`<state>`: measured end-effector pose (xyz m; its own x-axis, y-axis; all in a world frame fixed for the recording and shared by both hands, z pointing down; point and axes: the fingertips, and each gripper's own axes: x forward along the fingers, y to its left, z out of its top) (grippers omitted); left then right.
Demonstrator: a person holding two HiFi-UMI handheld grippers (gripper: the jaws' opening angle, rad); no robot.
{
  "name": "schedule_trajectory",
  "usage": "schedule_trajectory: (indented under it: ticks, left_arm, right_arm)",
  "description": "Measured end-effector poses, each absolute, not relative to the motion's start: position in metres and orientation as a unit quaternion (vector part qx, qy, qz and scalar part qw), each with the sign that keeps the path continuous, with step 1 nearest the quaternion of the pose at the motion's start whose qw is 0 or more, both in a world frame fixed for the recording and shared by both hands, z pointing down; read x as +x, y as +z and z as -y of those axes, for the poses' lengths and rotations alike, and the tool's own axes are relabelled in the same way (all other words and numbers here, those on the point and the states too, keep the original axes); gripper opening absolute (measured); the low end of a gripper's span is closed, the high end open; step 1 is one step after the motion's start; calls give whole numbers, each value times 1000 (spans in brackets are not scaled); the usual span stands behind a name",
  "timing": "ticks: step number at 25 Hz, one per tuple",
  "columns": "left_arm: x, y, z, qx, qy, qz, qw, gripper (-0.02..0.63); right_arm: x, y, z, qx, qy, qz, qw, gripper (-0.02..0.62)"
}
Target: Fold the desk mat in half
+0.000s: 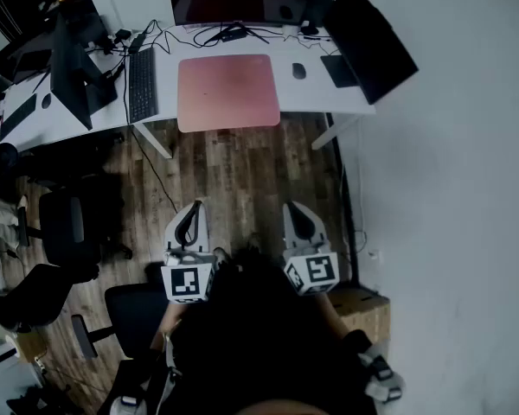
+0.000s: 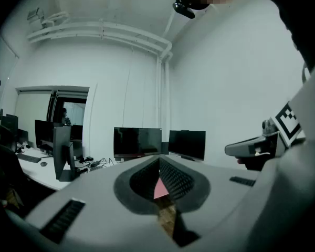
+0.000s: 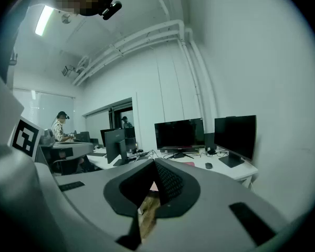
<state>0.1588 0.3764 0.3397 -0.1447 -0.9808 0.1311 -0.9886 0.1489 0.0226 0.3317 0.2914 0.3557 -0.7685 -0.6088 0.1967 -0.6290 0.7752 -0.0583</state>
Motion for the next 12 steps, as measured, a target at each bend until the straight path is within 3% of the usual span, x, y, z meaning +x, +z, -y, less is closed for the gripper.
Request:
schedule_trajectory:
  ticks: [12]
  left_arm:
    - [155,332,-386,648,21,759,52,8]
  right_arm:
    - [328,344,-301,325,53,942,71,8]
